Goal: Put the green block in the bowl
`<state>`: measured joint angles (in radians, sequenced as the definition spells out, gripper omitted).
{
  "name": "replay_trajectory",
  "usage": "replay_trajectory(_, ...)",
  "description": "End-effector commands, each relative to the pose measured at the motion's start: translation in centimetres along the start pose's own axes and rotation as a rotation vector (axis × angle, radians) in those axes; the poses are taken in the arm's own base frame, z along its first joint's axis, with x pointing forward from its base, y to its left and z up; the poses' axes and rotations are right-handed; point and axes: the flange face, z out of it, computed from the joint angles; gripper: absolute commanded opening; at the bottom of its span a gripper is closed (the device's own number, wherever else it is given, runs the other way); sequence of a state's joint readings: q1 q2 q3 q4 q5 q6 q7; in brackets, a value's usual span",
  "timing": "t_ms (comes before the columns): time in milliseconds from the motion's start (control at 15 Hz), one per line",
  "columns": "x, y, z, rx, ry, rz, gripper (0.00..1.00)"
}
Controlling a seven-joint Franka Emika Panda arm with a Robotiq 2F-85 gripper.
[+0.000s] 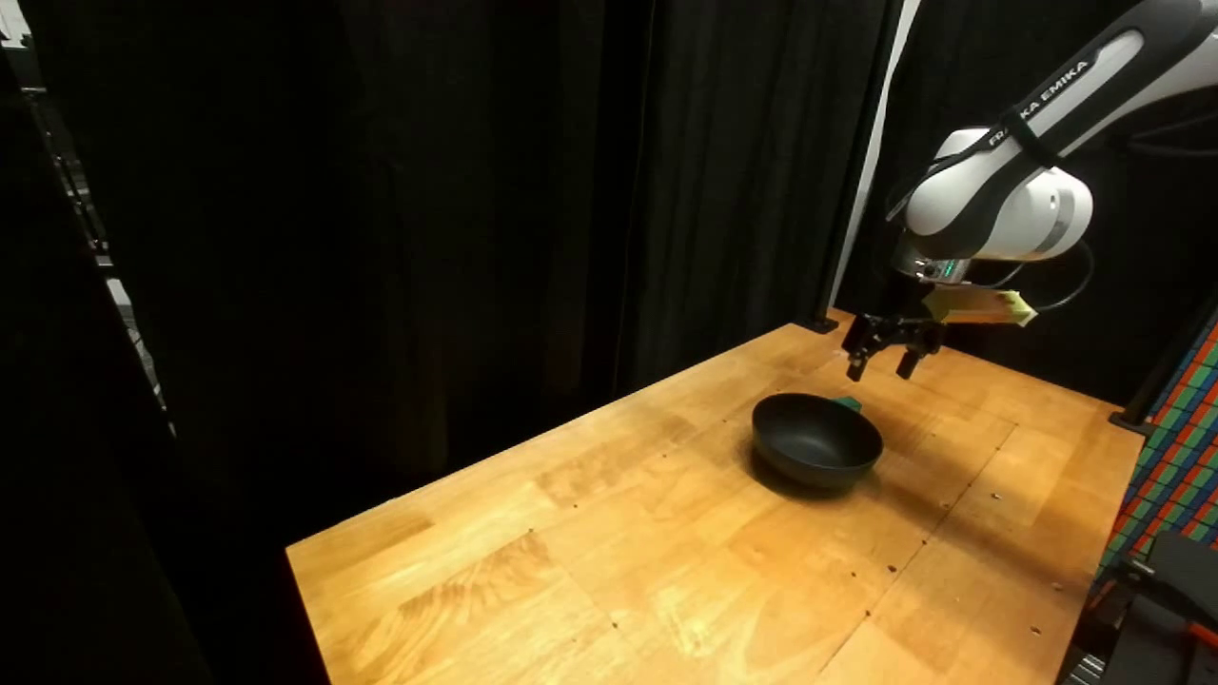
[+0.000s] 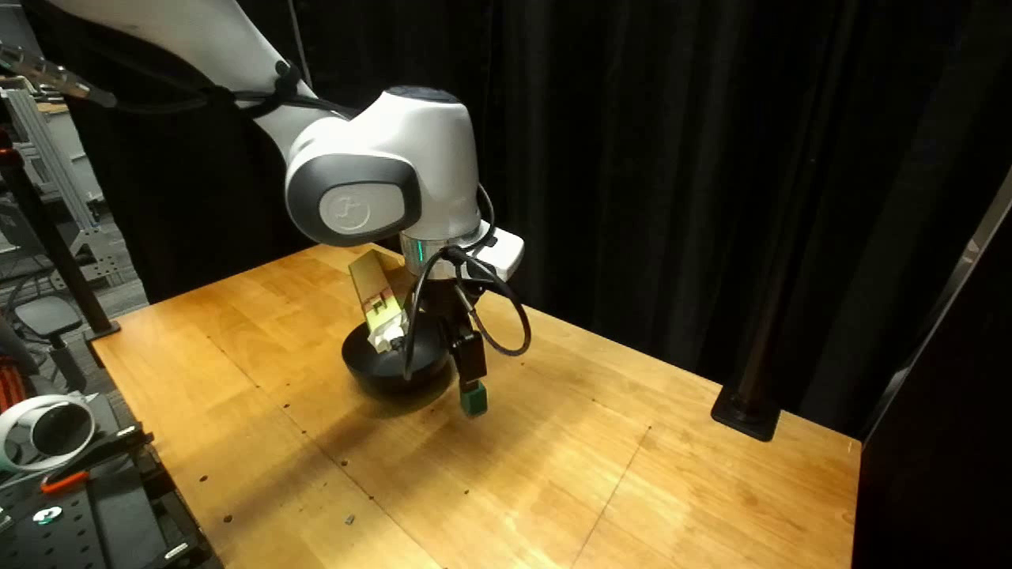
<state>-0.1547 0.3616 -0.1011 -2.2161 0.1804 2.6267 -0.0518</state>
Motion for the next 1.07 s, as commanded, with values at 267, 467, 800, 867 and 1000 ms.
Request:
replay_trajectory(267,1.2,-1.4,3.9,0.019,0.021,-0.008,1.0)
replay_trajectory(467,1.5,-1.9,5.2,0.001,0.05,-0.016,1.0)
replay_trajectory(800,2.3,-1.8,6.4,-0.008,0.073,-0.015,1.0)
replay_trajectory(867,2.2,-1.8,6.7,-0.002,0.052,-0.014,0.75)
replay_trajectory(1000,2.1,-1.8,7.0,-0.002,0.021,-0.017,0.66)
